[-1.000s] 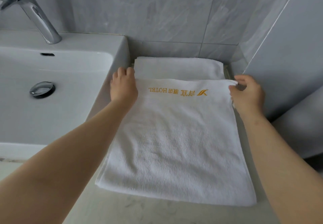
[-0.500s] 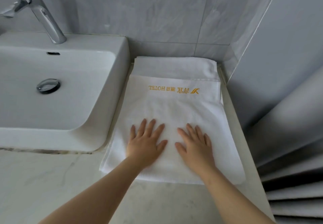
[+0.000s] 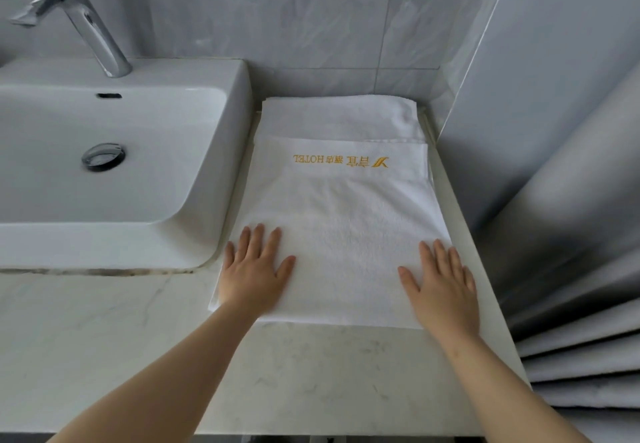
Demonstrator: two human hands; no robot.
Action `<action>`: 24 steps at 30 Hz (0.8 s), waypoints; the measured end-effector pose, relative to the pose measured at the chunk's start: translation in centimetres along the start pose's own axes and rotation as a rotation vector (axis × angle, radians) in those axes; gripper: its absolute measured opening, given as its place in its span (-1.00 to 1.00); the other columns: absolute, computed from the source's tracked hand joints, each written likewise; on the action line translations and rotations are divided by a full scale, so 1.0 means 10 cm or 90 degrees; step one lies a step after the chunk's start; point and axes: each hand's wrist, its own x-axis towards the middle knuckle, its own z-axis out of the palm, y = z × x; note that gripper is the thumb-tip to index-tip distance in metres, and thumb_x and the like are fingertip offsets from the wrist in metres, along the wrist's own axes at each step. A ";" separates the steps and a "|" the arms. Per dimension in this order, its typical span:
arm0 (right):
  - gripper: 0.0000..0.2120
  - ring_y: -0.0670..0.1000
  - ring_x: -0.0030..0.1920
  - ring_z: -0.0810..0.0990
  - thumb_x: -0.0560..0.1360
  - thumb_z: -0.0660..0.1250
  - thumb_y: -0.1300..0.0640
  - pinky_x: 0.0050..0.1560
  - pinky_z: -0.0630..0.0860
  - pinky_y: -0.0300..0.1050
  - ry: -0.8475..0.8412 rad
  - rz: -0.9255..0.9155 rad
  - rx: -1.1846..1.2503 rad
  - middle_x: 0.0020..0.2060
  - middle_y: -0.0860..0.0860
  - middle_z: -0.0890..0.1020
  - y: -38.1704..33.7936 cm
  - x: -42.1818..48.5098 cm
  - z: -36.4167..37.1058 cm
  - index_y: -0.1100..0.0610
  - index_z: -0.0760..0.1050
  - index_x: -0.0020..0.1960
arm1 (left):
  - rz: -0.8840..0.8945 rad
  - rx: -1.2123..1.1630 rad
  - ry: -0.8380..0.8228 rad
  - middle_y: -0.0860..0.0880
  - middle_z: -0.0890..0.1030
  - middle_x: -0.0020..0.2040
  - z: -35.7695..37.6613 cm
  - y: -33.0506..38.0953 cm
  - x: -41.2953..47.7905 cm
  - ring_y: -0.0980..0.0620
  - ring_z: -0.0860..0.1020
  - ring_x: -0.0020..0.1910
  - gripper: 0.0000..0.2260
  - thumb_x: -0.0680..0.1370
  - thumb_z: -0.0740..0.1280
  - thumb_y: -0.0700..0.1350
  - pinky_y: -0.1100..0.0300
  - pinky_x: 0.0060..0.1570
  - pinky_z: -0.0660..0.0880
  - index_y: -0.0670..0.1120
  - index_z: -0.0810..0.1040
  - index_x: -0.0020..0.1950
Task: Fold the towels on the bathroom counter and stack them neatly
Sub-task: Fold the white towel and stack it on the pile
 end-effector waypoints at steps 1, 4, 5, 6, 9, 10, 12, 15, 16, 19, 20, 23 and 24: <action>-0.36 0.02 0.53 -0.18 0.58 -0.12 -0.24 0.50 -0.18 -0.04 0.002 0.016 0.004 0.54 -0.01 -0.16 0.04 -0.03 -0.01 0.03 -0.19 0.54 | 0.001 -0.001 0.001 0.02 -0.17 0.56 -0.01 -0.02 -0.01 0.02 -0.23 0.52 -0.45 0.59 -0.14 0.22 0.02 0.48 -0.22 0.10 -0.18 0.54; -0.34 0.05 0.53 -0.15 0.59 -0.15 -0.22 0.51 -0.18 -0.01 0.042 0.033 -0.011 0.54 0.06 -0.12 0.03 -0.12 0.00 0.12 -0.16 0.54 | 0.021 0.007 0.029 -0.01 -0.19 0.55 -0.04 0.01 -0.08 -0.01 -0.25 0.52 -0.47 0.61 -0.15 0.17 0.00 0.48 -0.23 0.05 -0.19 0.54; -0.32 0.05 0.53 -0.17 0.56 -0.21 -0.25 0.50 -0.21 -0.02 0.049 0.012 -0.010 0.54 0.06 -0.13 -0.01 -0.16 0.01 0.13 -0.16 0.54 | 0.040 0.009 0.042 0.00 -0.20 0.55 -0.03 0.04 -0.13 0.00 -0.26 0.51 -0.46 0.60 -0.18 0.19 0.01 0.48 -0.24 0.04 -0.20 0.54; -0.25 0.04 0.53 -0.19 0.49 -0.30 -0.30 0.48 -0.23 -0.03 0.043 -0.025 -0.005 0.53 0.05 -0.16 -0.05 -0.20 0.03 0.11 -0.18 0.54 | 0.063 0.004 0.048 0.02 -0.20 0.55 -0.02 0.06 -0.18 0.01 -0.26 0.51 -0.42 0.56 -0.25 0.23 0.03 0.48 -0.26 0.05 -0.20 0.54; -0.11 -0.03 0.51 -0.26 0.27 -0.50 -0.32 0.45 -0.30 -0.10 -0.016 -0.114 -0.016 0.49 -0.07 -0.27 -0.12 -0.34 0.12 0.05 -0.27 0.53 | 0.080 -0.007 0.018 0.08 -0.18 0.55 0.08 0.06 -0.35 0.06 -0.25 0.51 -0.21 0.32 -0.45 0.31 0.07 0.46 -0.29 0.09 -0.19 0.54; -0.10 -0.05 0.51 -0.27 0.25 -0.52 -0.32 0.45 -0.31 -0.11 -0.015 -0.115 -0.021 0.50 -0.07 -0.27 -0.10 -0.35 0.14 0.05 -0.28 0.53 | 0.071 -0.002 0.016 0.09 -0.18 0.55 0.11 0.02 -0.37 0.07 -0.25 0.51 -0.20 0.30 -0.46 0.32 0.07 0.46 -0.29 0.10 -0.20 0.53; -0.09 -0.09 0.49 -0.29 0.25 -0.53 -0.32 0.43 -0.33 -0.14 -0.009 -0.106 -0.032 0.51 -0.06 -0.25 -0.01 -0.37 0.14 0.06 -0.29 0.53 | 0.061 0.006 0.019 0.09 -0.19 0.55 0.13 -0.05 -0.38 0.08 -0.26 0.51 -0.19 0.29 -0.45 0.34 0.08 0.45 -0.30 0.12 -0.21 0.53; -0.09 -0.14 0.44 -0.35 0.25 -0.55 -0.33 0.40 -0.35 -0.17 -0.009 -0.100 -0.049 0.51 -0.05 -0.26 0.10 -0.39 0.12 0.07 -0.32 0.52 | 0.066 0.006 0.027 0.08 -0.18 0.55 0.12 -0.07 -0.39 0.07 -0.25 0.51 -0.17 0.28 -0.44 0.37 0.08 0.45 -0.30 0.12 -0.21 0.53; -0.08 -0.13 0.45 -0.34 0.24 -0.54 -0.34 0.41 -0.35 -0.16 -0.015 -0.099 -0.052 0.51 -0.05 -0.26 0.11 -0.39 0.12 0.06 -0.32 0.52 | 0.070 0.006 0.024 0.08 -0.18 0.55 0.11 -0.07 -0.40 0.07 -0.25 0.51 -0.14 0.26 -0.46 0.41 0.07 0.45 -0.30 0.12 -0.21 0.53; -0.02 -0.07 0.50 -0.30 0.20 -0.48 -0.43 0.45 -0.30 -0.12 -0.028 -0.097 -0.043 0.51 -0.04 -0.27 0.11 -0.40 0.08 0.03 -0.31 0.52 | 0.102 0.022 -0.004 0.08 -0.23 0.54 0.10 -0.10 -0.44 0.06 -0.29 0.50 0.04 0.08 -0.60 0.51 0.04 0.46 -0.32 0.14 -0.26 0.51; 0.01 -0.05 0.50 -0.31 0.17 -0.44 -0.49 0.46 -0.30 -0.10 -0.042 -0.104 -0.043 0.51 -0.05 -0.29 0.11 -0.41 0.06 -0.02 -0.31 0.52 | 0.115 0.028 -0.017 0.08 -0.25 0.53 0.08 -0.12 -0.45 0.04 -0.31 0.50 0.05 0.05 -0.60 0.52 0.02 0.46 -0.32 0.15 -0.29 0.50; 0.17 0.00 0.48 -0.38 -0.08 -0.44 -0.67 0.45 -0.31 -0.03 -0.092 -0.153 -0.064 0.41 -0.10 -0.44 0.15 -0.42 0.01 -0.23 -0.36 0.47 | 0.172 0.078 -0.047 0.07 -0.32 0.50 0.05 -0.17 -0.46 -0.04 -0.34 0.49 0.02 -0.01 -0.52 0.59 -0.05 0.45 -0.33 0.19 -0.43 0.40; 0.19 0.00 0.48 -0.39 -0.13 -0.48 -0.67 0.45 -0.31 -0.02 -0.103 -0.166 -0.073 0.37 -0.12 -0.47 0.16 -0.43 0.00 -0.26 -0.37 0.45 | 0.186 0.097 -0.054 0.05 -0.33 0.50 0.05 -0.18 -0.45 -0.07 -0.34 0.49 0.02 -0.01 -0.48 0.61 -0.08 0.44 -0.32 0.19 -0.46 0.37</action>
